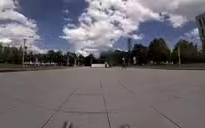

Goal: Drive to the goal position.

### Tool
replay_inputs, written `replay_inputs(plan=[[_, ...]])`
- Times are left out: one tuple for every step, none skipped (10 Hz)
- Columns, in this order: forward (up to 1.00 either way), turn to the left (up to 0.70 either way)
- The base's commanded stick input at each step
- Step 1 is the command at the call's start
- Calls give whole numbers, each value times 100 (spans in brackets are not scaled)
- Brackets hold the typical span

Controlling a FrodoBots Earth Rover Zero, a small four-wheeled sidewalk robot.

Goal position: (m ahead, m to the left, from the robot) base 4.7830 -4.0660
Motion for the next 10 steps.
replay_inputs(plan=[[70, 0], [70, 0], [70, 0], [70, 0], [70, 0], [70, 0], [70, 0], [70, 0], [70, 0], [70, 0]])
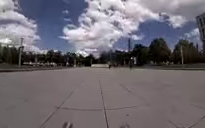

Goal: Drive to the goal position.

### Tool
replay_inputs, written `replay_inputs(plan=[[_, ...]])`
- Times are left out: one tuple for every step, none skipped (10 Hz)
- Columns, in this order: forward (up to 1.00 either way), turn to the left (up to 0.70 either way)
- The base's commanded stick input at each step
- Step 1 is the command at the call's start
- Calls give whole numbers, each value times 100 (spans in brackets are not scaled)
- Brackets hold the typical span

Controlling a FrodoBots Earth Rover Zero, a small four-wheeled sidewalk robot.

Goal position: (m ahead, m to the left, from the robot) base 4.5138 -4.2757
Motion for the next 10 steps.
replay_inputs(plan=[[70, 0], [70, 0], [70, 0], [70, 0], [70, 0], [70, 0], [70, 0], [70, 0], [70, 0], [70, 0]])
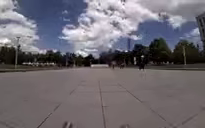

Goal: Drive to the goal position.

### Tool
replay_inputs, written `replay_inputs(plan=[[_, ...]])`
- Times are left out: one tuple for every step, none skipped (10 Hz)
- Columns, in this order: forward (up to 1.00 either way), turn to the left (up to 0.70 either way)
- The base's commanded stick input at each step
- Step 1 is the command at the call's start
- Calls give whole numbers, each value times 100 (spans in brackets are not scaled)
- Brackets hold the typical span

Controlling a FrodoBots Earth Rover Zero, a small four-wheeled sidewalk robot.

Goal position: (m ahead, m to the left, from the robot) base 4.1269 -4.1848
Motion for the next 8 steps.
replay_inputs(plan=[[70, 0], [70, 0], [70, 0], [70, 0], [70, 0], [70, 0], [70, 0], [70, 0]])
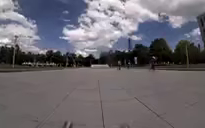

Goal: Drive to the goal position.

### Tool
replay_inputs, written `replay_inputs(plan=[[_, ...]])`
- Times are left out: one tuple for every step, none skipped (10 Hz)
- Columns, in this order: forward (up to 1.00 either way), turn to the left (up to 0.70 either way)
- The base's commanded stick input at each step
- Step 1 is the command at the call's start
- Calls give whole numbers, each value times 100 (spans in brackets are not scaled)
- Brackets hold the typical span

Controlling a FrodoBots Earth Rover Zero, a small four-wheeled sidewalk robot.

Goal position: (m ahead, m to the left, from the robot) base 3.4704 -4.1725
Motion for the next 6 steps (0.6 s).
replay_inputs(plan=[[70, 0], [70, 0], [70, 0], [70, 0], [70, 0], [70, 0]])
